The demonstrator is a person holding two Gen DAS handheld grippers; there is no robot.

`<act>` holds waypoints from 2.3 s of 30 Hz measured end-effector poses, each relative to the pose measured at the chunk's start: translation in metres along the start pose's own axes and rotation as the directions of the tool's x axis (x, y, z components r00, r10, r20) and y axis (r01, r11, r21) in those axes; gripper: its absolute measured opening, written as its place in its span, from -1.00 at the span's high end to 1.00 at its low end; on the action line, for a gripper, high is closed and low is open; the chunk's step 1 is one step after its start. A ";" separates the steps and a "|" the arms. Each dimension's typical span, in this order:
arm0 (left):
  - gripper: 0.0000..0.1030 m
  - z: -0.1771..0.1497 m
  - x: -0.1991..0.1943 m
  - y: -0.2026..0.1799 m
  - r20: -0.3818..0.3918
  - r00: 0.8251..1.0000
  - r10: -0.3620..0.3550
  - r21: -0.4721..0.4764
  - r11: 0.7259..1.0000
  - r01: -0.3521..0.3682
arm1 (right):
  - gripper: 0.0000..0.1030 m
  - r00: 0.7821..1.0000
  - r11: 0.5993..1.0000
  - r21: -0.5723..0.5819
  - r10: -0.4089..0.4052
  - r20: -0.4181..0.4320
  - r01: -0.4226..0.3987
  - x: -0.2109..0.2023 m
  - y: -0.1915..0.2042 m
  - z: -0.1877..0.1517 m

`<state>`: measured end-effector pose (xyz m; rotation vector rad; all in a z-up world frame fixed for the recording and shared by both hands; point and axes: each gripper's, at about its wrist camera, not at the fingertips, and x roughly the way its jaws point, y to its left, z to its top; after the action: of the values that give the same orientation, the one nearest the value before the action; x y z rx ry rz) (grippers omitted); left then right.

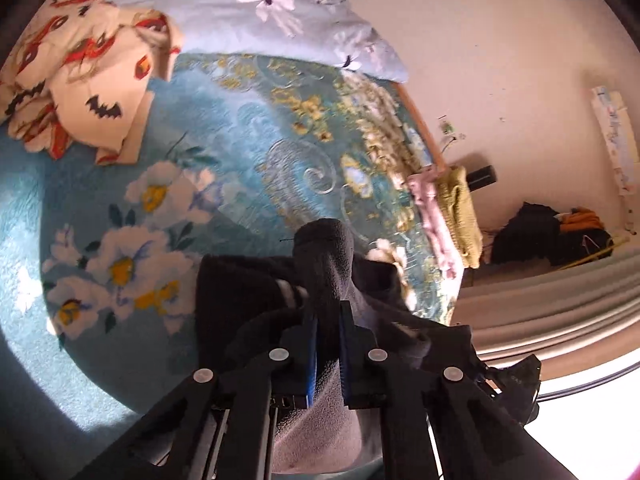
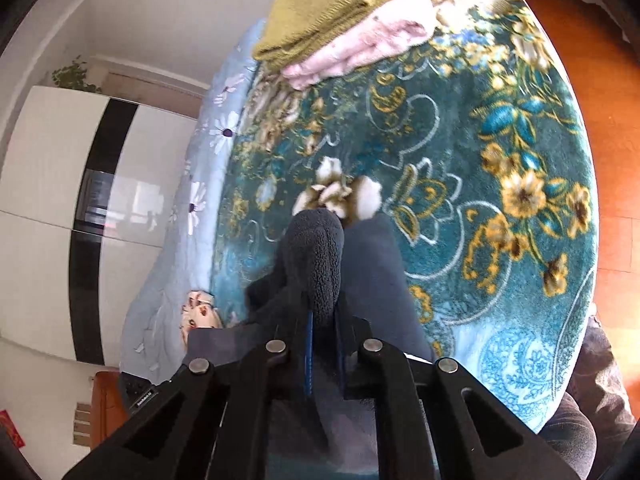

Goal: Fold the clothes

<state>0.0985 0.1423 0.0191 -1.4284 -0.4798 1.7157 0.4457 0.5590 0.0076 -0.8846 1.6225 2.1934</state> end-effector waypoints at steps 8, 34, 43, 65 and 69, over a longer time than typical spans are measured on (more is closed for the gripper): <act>0.82 0.027 -0.001 0.015 0.077 0.988 0.132 0.003 0.991 -0.133 | 0.83 0.994 1.000 -0.015 0.015 0.107 -0.013 0.009 0.012 0.032; 0.10 0.002 0.052 0.101 -0.101 0.986 0.133 -0.211 0.966 -0.152 | 0.02 0.988 0.985 0.089 -0.142 -0.068 0.148 0.059 -0.077 0.009; -0.66 -0.033 0.036 0.111 -0.213 0.976 0.049 -0.216 0.972 -0.095 | -0.59 0.991 0.981 0.184 0.078 -0.112 -0.056 0.036 -0.108 -0.042; -0.89 -0.132 0.050 0.114 -0.105 0.985 -0.135 -0.443 0.893 0.075 | -1.00 0.979 0.945 0.294 0.181 -0.096 -0.146 0.047 -0.109 -0.104; -0.97 -0.127 0.061 0.099 -0.068 0.985 -0.160 -0.408 0.905 0.119 | -1.00 0.981 0.936 0.315 0.186 -0.063 -0.157 0.051 -0.107 -0.104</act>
<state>0.1823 0.1055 -0.1266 -1.7128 -0.8988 1.4744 0.4964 0.4911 -0.1249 -0.7878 2.0878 1.9474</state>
